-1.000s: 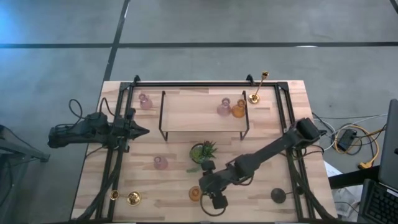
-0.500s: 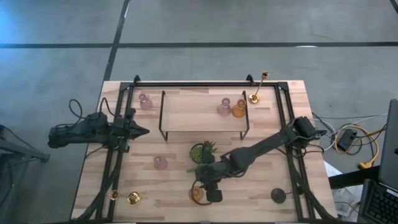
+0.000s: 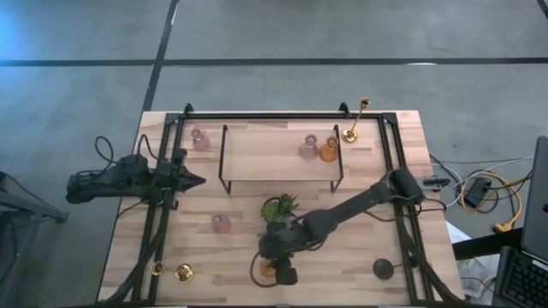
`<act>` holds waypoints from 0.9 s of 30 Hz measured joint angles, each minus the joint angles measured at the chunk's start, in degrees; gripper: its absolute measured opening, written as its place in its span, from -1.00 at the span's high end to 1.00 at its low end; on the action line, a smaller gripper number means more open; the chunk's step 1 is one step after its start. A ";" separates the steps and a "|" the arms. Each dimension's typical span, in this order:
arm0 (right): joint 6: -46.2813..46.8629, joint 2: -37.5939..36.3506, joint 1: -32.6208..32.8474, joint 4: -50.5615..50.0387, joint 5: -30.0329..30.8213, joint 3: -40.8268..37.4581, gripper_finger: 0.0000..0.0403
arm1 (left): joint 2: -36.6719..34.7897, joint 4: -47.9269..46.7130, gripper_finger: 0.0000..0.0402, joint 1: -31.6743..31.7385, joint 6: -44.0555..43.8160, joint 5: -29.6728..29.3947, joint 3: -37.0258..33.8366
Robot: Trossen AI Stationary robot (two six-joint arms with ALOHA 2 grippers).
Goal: Pick & Place candle stick holders
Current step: Put the yellow glass candle holder on the shelf
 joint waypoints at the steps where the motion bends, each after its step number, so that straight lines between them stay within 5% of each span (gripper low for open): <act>1: -0.03 0.90 0.00 -2.15 -0.19 1.29 0.39 | 0.05 0.02 0.94 0.00 -0.03 -0.01 0.00; 11: -2.68 9.60 0.02 -17.34 -0.68 14.85 0.40 | 0.05 0.01 0.94 0.00 -0.16 0.01 -0.01; 15: -5.33 11.73 0.02 -22.53 -1.23 19.35 0.58 | 0.05 0.00 0.94 0.00 -1.16 0.16 0.01; 18: -7.55 11.98 -0.04 -23.91 -3.56 20.03 0.85 | 0.05 0.03 0.94 0.00 -4.35 0.31 0.00; 27: -11.07 10.29 -0.13 -27.29 -3.37 20.44 0.90 | 0.05 0.27 0.94 0.00 -5.48 1.84 0.00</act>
